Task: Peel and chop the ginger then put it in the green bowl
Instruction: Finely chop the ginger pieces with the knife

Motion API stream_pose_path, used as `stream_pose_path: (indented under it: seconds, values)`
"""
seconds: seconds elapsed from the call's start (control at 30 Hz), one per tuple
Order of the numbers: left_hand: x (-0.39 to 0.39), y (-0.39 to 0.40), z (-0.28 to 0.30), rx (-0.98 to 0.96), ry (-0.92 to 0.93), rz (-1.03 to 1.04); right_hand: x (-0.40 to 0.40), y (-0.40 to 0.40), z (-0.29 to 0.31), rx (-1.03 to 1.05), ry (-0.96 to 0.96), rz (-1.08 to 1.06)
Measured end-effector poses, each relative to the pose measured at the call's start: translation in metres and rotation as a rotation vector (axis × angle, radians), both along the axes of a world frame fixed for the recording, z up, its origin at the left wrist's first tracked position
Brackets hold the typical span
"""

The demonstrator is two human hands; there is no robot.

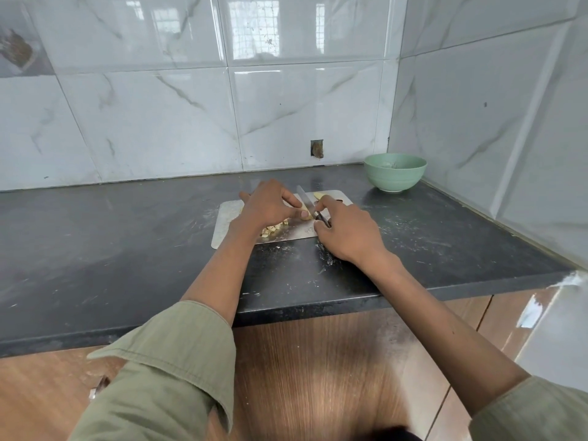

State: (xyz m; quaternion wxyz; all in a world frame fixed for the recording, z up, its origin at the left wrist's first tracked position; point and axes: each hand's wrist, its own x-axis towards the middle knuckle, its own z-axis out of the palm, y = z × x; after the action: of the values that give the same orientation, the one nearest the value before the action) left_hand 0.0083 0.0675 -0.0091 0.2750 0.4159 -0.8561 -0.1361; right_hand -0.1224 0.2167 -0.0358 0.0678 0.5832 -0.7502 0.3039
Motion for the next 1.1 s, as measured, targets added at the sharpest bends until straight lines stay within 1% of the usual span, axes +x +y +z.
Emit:
stream_pose_path:
  seconds: [0.27,0.4,0.5,0.67,0.9,1.1]
  values:
    - [0.001,0.001,0.000,0.018,0.024,-0.012,0.008,-0.002,0.002,0.017,0.005,-0.029]
    - [0.001,0.002,0.000,0.021,0.027,-0.024,0.001,-0.004,0.012,0.097,-0.086,0.021]
    - [-0.001,0.004,0.000,0.010,0.027,-0.022,-0.002,-0.010,0.017,0.132,-0.097,0.037]
    - [0.001,0.005,0.002,0.022,0.023,-0.037,-0.001,-0.011,0.012,0.102,-0.114,0.029]
    - [0.003,0.000,0.001,0.036,-0.023,-0.019,0.000,-0.006,0.003,0.031,-0.036,-0.004]
    - [0.002,-0.002,0.000,0.030,0.009,-0.018,0.005,-0.004,0.002,0.017,0.014,-0.001]
